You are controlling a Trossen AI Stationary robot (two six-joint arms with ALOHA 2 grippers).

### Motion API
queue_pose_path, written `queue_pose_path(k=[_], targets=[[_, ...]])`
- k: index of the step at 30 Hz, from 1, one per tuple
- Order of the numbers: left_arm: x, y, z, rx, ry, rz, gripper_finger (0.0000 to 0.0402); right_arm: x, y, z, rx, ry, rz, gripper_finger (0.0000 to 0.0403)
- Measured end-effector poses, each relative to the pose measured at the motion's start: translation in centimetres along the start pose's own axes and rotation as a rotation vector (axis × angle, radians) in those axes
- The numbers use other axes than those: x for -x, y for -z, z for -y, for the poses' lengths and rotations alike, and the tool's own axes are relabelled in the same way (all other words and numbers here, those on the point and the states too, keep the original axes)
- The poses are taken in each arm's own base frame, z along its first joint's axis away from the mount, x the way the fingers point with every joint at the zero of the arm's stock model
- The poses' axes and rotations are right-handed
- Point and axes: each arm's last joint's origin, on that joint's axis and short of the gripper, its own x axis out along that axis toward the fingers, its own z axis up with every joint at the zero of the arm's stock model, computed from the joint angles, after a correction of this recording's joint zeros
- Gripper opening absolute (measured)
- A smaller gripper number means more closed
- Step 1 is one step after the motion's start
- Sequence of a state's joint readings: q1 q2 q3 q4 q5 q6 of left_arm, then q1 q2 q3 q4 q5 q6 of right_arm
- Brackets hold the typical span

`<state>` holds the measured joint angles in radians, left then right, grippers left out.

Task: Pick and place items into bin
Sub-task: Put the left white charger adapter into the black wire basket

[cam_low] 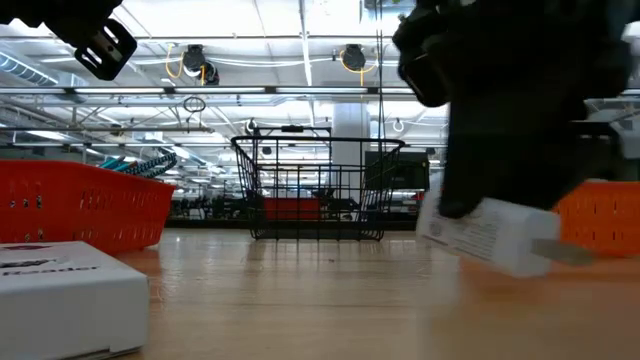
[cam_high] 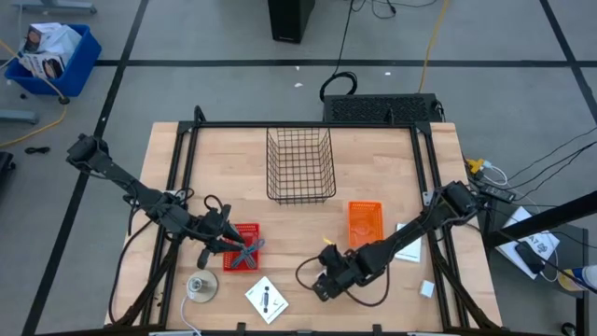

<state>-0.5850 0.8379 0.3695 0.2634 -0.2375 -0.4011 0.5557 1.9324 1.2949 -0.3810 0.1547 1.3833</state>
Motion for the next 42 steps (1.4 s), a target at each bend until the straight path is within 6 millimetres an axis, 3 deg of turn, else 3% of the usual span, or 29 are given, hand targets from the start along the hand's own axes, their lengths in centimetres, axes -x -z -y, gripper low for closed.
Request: queue_pose_path(k=[10, 14, 23, 30, 35, 42], targets=[[0.0, 0.0, 0.0, -0.001, 0.0, 0.0, 0.0102, 1.0, -3.1, -0.4, 0.085, -0.073, 0.088, 0.0189], [0.0, 0.0, 0.0, -0.008, 0.0, 0.0, 0.0102, 3.4, -4.5, -0.5, 0.139, -0.092, 0.157, 0.0186], [0.0, 0.0, 0.0, -0.008, 0.0, 0.001, 0.0102, 11.4, -9.2, 0.4, 0.245, -0.11, 0.445, 0.0186], [0.0, 0.0, 0.0, -0.016, -0.013, 0.007, 0.0102, 13.7, -15.0, 2.7, 0.331, -0.044, 0.603, 0.0187], [0.0, 0.0, -0.1, -0.026, -0.026, 0.01, 0.0102, 14.1, -19.4, 5.2, 0.348, -0.08, 0.593, 0.0184], [0.0, 0.0, -0.1, -0.039, -0.026, 0.009, 0.0102, 14.8, -23.6, 9.2, 0.33, -0.061, 0.581, 0.0181]])
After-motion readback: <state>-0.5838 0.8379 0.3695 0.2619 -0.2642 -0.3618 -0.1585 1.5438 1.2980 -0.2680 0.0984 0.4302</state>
